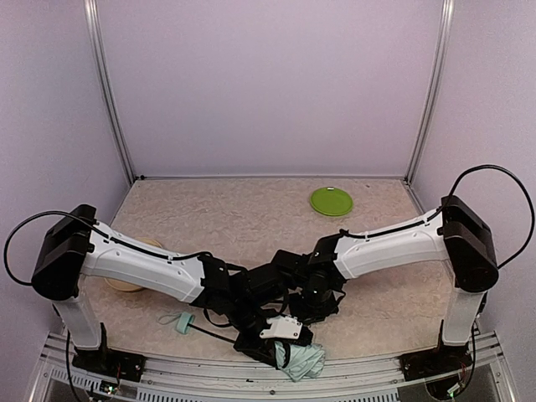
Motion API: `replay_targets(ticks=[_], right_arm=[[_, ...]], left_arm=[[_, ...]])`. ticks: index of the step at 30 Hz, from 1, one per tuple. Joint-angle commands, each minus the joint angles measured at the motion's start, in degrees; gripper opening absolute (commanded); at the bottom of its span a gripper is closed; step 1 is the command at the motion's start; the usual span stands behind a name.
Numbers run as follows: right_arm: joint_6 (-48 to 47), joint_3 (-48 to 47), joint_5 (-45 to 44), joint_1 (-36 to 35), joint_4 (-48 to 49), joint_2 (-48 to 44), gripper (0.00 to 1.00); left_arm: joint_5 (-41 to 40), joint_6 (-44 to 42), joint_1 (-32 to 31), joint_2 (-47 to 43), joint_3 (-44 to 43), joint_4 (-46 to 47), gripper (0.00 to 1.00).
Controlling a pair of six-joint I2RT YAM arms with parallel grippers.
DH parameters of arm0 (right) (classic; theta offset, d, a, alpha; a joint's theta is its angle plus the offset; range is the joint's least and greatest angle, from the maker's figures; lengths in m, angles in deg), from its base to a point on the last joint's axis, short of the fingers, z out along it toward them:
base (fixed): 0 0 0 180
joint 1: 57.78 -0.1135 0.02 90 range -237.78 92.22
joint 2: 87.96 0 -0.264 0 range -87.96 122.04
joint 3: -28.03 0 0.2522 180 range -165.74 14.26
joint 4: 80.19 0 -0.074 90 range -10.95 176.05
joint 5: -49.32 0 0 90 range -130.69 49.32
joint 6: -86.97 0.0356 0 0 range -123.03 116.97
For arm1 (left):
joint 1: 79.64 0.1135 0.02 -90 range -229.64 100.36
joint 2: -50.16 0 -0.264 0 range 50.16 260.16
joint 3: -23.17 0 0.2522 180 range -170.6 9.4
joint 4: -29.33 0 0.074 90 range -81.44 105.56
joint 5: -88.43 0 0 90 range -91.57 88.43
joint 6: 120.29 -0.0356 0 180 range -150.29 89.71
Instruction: Put away the umbrella
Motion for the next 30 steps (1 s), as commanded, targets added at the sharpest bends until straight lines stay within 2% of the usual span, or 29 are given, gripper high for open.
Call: replay_targets(ticks=[1,4,10,17,21,30], right_arm=[[-2.07,4.16,-1.02,-1.89,7.98,-3.81,0.00],[-5.43,7.41,-6.65,-0.60,15.35,-8.32,0.00],[-16.51,23.91,-11.06,1.09,47.53,-20.40,0.00],[-22.53,43.40,-7.59,7.23,81.59,-31.78,0.00],[-28.17,45.06,-4.73,8.73,86.69,-32.59,0.00],[-33.13,38.78,8.80,15.47,94.02,-26.87,0.00]], left_arm=[[-0.50,-0.72,0.91,2.52,1.67,-2.81,0.00],[-0.38,-0.65,0.79,2.48,1.66,-2.84,0.00],[3.83,-0.97,0.79,0.49,1.63,-2.56,0.00],[8.64,-0.88,0.91,-0.15,1.03,-3.57,0.00],[11.35,-0.48,1.00,0.41,0.36,-3.76,0.00],[15.45,-0.16,0.62,1.53,-1.06,-4.89,0.00]])
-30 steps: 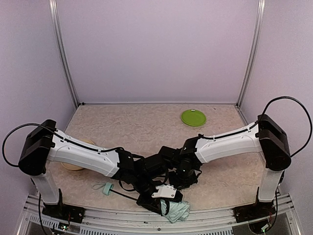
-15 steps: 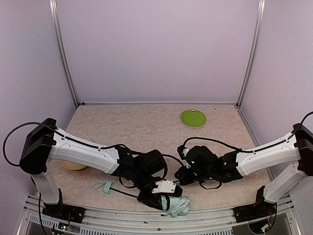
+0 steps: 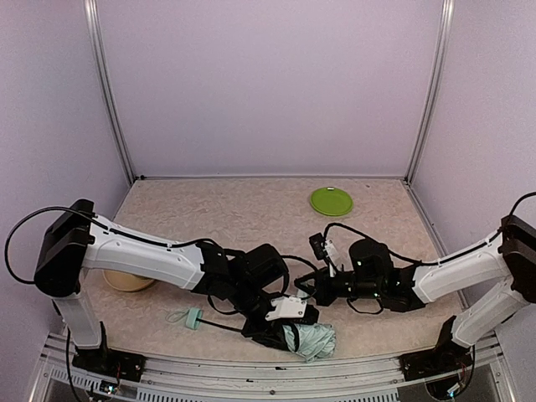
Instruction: Put away the umbrella
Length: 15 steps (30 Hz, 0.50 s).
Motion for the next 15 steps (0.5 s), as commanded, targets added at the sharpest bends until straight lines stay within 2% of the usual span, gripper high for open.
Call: replay_targets(ticks=[1,7,9,15], right_arm=[[-3.83,-6.32,1.09,6.45,15.68,1.66,0.00],[-4.86,-10.92,10.55,8.35,16.03,5.95,0.00],[-4.08,-9.54,14.00,8.36,18.77,6.12,0.00],[-0.95,-2.57,16.52,8.19,26.89,3.68,0.00]], left_arm=[[11.67,-0.19,-2.40,1.61,1.35,-7.96,0.00],[17.23,2.83,-0.34,2.92,3.27,-5.83,0.00],[20.60,6.91,2.94,4.59,4.51,-3.31,0.00],[27.53,14.17,9.10,6.20,7.40,1.91,0.00]])
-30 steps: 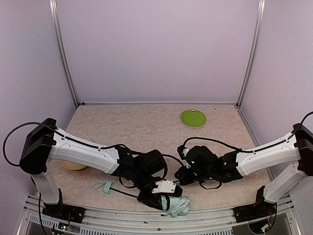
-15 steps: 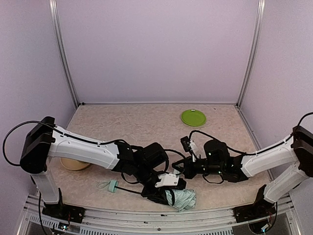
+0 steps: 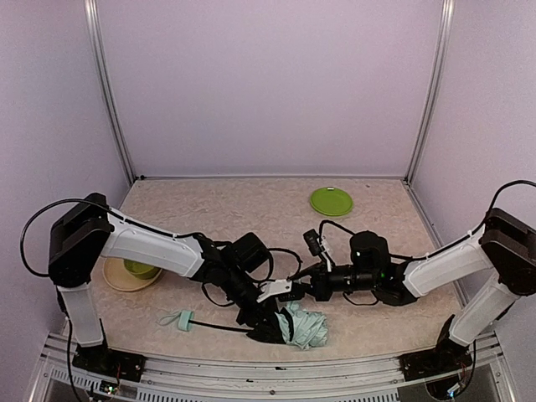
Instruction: Put away the umbrella
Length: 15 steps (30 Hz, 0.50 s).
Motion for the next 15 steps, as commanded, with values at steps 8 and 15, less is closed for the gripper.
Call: replay_targets(ticks=[8,15], right_arm=[[3.32,3.26,3.29,0.64,22.25,-3.72,0.00],[-2.42,2.38,3.42,-4.49,12.82,-7.28,0.00]], left_arm=[[17.57,13.49,5.47,6.36,5.85,3.16,0.00],[16.21,16.83,8.06,7.58,4.19,3.31,0.00]])
